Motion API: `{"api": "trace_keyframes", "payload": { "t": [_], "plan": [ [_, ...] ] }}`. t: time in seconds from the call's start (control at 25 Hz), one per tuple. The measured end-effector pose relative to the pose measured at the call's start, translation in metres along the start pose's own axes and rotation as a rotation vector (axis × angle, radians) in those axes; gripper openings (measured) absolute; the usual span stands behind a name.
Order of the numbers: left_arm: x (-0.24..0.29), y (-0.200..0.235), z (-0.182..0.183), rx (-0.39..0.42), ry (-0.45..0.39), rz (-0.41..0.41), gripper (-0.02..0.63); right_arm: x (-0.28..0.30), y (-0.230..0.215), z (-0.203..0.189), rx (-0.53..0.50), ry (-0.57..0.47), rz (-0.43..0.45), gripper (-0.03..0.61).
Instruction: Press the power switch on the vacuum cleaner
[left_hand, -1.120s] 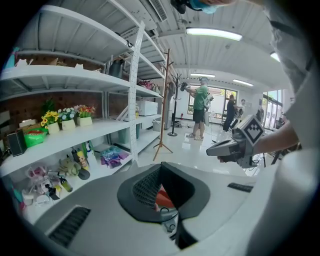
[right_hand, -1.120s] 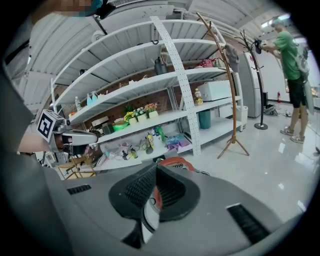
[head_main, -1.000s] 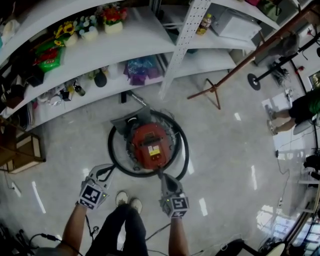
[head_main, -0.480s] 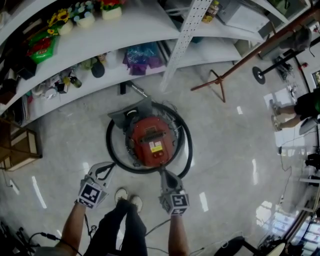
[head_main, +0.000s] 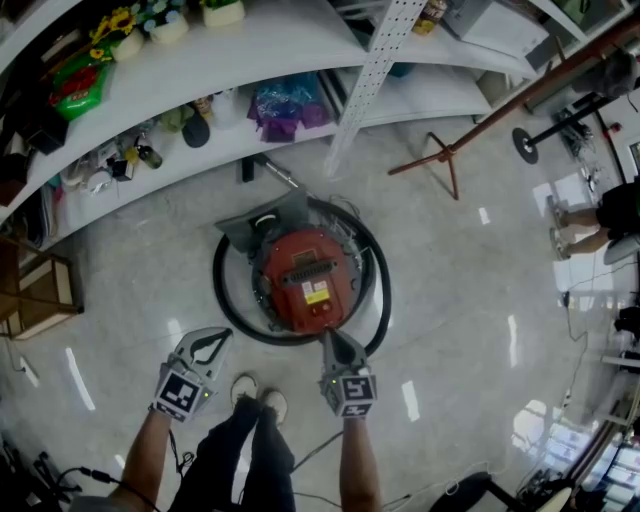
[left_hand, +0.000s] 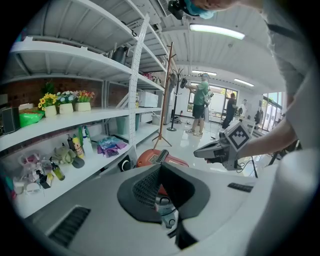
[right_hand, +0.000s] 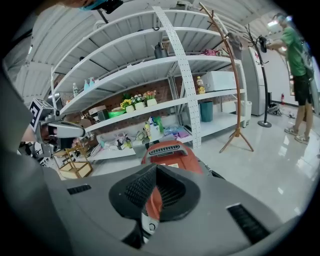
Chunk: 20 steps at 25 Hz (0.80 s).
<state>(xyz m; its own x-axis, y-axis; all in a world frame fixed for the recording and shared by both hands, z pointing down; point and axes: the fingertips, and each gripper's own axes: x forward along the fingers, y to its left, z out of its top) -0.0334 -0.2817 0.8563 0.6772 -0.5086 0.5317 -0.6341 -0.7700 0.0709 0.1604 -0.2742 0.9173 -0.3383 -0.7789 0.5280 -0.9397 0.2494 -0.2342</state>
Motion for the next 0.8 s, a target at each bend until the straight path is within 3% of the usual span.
{"api": "trace_keyframes", "payload": {
  "t": [0.24, 0.8],
  "plan": [
    [-0.002, 0.0, -0.006, 0.006, 0.012, 0.0, -0.006, 0.019, -0.01, -0.01, 0.033, 0.009, -0.011, 0.011],
    [-0.003, 0.004, -0.02, -0.003, 0.018, 0.014, -0.006, 0.05, -0.029, -0.03, 0.006, 0.035, -0.023, 0.011]
  ]
}}
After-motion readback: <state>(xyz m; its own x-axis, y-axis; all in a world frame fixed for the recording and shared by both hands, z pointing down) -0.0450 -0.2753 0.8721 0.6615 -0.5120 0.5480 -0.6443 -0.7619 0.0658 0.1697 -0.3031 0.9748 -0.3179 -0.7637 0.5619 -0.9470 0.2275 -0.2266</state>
